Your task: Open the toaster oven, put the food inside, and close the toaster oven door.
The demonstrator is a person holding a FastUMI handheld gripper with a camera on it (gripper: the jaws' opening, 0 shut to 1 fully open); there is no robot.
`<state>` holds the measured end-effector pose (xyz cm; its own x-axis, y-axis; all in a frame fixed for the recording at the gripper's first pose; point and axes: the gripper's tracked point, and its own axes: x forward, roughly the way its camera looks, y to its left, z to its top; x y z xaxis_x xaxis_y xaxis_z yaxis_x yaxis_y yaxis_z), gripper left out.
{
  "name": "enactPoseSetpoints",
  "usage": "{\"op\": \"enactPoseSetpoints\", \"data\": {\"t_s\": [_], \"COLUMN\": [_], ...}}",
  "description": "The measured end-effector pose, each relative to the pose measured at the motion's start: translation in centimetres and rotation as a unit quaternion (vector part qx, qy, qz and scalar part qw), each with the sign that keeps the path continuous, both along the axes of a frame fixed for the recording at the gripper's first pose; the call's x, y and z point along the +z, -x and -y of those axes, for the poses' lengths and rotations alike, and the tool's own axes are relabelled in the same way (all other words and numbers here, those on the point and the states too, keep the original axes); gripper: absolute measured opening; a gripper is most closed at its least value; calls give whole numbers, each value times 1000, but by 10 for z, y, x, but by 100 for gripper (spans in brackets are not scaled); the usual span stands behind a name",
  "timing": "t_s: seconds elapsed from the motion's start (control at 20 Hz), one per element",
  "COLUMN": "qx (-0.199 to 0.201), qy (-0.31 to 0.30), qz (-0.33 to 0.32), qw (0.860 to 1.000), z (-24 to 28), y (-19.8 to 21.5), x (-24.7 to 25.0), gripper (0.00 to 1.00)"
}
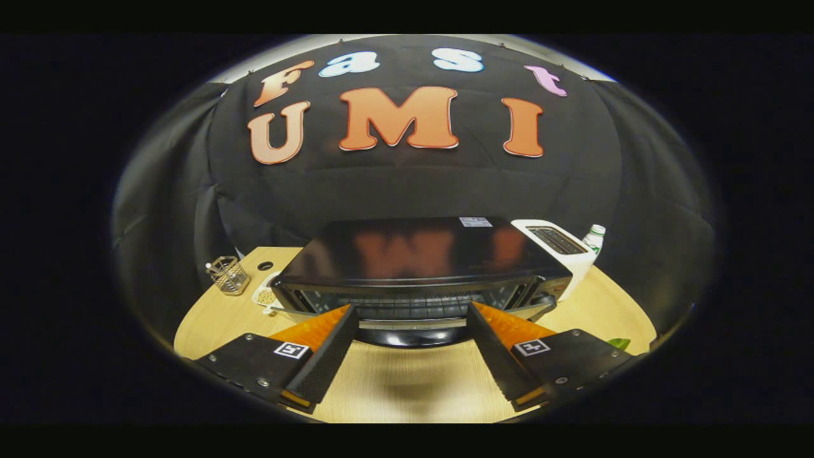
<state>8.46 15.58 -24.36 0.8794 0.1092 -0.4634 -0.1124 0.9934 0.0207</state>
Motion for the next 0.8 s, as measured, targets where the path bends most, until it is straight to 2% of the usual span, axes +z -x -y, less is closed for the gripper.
{"op": "enactPoseSetpoints", "data": {"t_s": [0.4, 0.8], "qx": [-7, -3], "qy": [5, 16], "qz": [-26, -59], "qw": [1000, 998], "z": [8, 11], "y": [55, 90], "x": [-27, -59], "gripper": [100, 100]}}
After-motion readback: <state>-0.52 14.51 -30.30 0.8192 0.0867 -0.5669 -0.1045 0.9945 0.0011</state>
